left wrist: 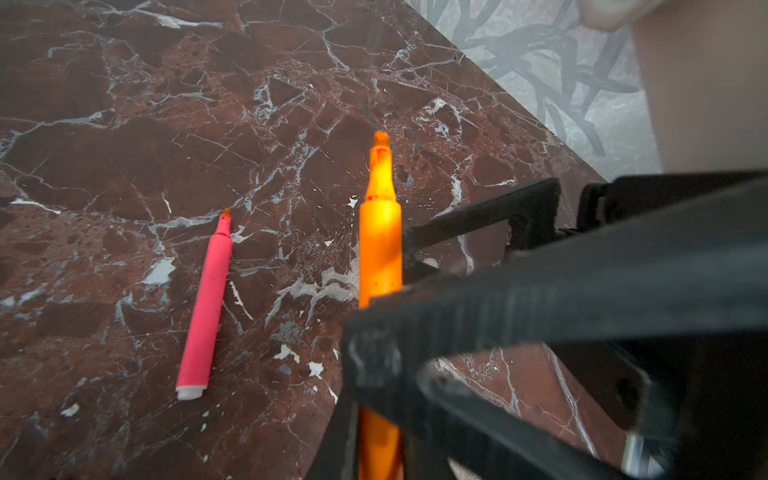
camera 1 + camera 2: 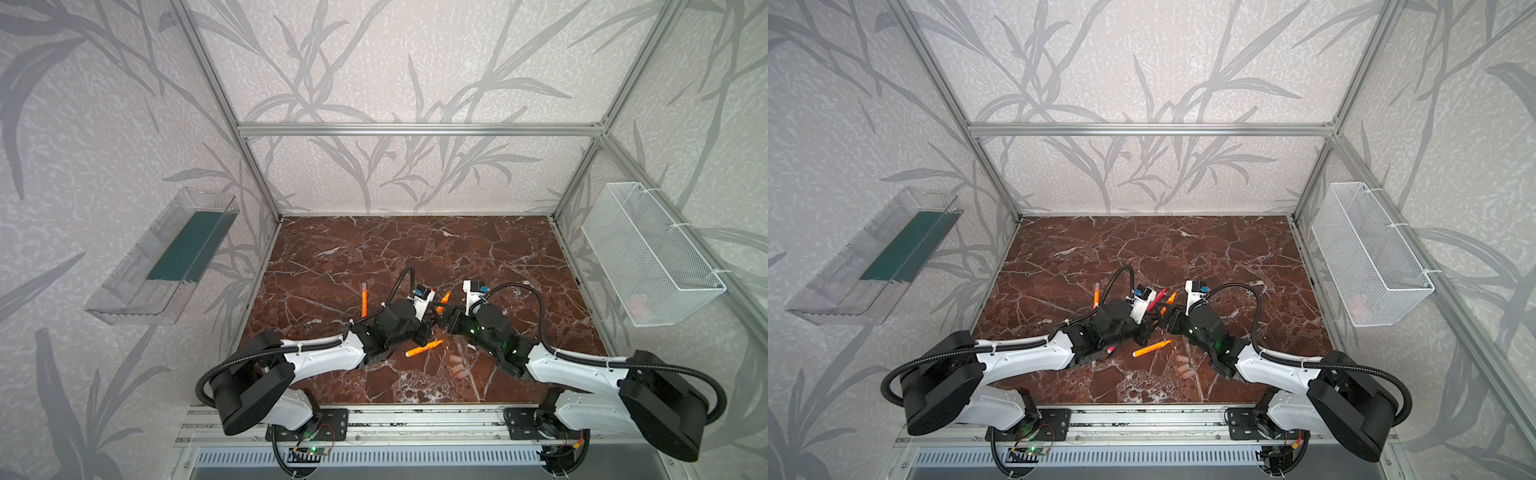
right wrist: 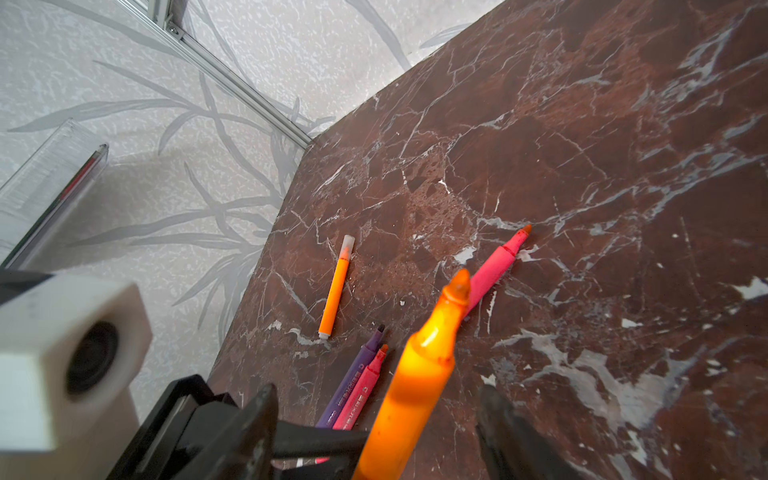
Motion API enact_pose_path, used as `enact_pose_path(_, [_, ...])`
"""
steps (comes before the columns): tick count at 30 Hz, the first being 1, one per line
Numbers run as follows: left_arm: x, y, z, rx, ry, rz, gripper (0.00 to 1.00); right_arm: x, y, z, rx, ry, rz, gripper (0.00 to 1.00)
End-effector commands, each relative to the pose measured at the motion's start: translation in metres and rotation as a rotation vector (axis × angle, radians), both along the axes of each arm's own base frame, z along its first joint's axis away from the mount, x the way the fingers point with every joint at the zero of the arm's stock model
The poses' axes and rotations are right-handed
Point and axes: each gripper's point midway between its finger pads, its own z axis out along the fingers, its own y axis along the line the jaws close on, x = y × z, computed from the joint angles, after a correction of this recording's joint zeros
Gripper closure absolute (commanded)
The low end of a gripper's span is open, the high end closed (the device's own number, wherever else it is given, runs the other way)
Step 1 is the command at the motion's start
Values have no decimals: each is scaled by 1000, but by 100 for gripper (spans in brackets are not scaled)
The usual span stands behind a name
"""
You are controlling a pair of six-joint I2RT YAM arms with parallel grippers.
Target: Insert the pens into the pen caps
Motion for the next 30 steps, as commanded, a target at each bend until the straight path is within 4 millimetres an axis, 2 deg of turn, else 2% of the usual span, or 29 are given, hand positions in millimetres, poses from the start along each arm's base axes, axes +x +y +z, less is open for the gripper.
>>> enact_pose_path(1, [-2,-2,18,-70,-30,-16,100,9,5,21,107,-45,-38,31])
enact_pose_path(6, [-5,-1,19,-65,-23,-25,100,20,11,18,78,-24,-64,42])
enact_pose_path(10, [-6,1,17,-59,-28,-25,100,23,14,7,55,-2,-67,58])
enact_pose_path(14, [-6,2,15,-49,-20,-23,100,25,16,8,47,5,-71,69])
enact_pose_path(18, [-8,3,14,-48,-25,-29,100,26,10,6,12,-1,-91,70])
enact_pose_path(21, [-8,3,12,-42,-21,-29,100,24,6,9,18,-15,-102,63])
enact_pose_path(23, [-8,2,11,-42,-16,-31,100,24,7,11,9,-16,-98,65])
enact_pose_path(30, [-7,1,10,-46,-17,-30,100,20,14,11,-20,-19,-80,96])
